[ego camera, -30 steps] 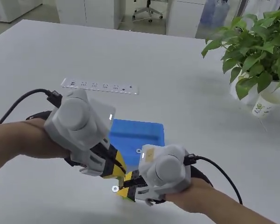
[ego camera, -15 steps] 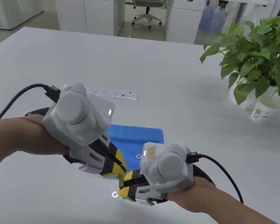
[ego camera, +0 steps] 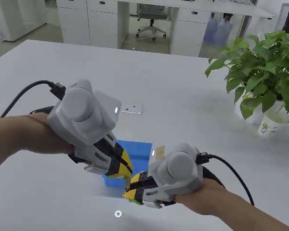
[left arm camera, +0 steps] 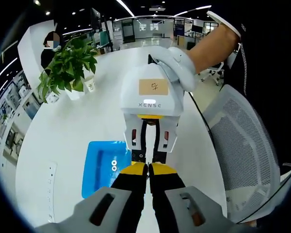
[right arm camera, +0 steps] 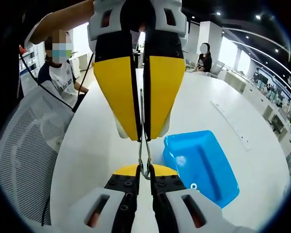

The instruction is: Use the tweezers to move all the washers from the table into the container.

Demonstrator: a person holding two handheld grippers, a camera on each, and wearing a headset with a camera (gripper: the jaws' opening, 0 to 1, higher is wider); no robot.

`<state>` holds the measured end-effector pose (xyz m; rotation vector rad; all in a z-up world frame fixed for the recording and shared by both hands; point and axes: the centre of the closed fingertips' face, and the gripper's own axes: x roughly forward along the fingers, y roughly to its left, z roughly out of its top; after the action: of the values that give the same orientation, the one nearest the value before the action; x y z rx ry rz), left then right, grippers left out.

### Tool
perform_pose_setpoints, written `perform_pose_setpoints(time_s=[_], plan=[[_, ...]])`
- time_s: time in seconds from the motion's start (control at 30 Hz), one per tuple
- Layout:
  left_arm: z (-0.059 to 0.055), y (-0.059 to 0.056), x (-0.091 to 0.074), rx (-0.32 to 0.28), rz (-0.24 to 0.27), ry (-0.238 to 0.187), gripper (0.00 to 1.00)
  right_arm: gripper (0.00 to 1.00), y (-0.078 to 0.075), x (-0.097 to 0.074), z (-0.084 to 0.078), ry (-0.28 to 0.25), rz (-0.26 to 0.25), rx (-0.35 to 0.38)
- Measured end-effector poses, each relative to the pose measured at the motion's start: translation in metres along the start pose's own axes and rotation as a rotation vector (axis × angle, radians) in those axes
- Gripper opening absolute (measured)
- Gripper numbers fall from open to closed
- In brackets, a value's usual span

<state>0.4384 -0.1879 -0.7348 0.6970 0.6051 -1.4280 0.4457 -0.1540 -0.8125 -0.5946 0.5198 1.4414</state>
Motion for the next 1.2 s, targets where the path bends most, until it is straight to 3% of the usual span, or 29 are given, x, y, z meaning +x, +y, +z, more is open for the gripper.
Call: perform_pose_setpoints(time_s=[0.57,1.2], plan=[[0.009,0.04,-0.004,0.026,0.027,-0.005,0.06,0.1,-0.043,-0.006,0.006,-0.004,-0.041,-0.011],[-0.009,0.073,0.018,0.009,0.036,0.008,0.06,0.1,-0.074,0.012,-0.015,0.01,-0.022,0.01]])
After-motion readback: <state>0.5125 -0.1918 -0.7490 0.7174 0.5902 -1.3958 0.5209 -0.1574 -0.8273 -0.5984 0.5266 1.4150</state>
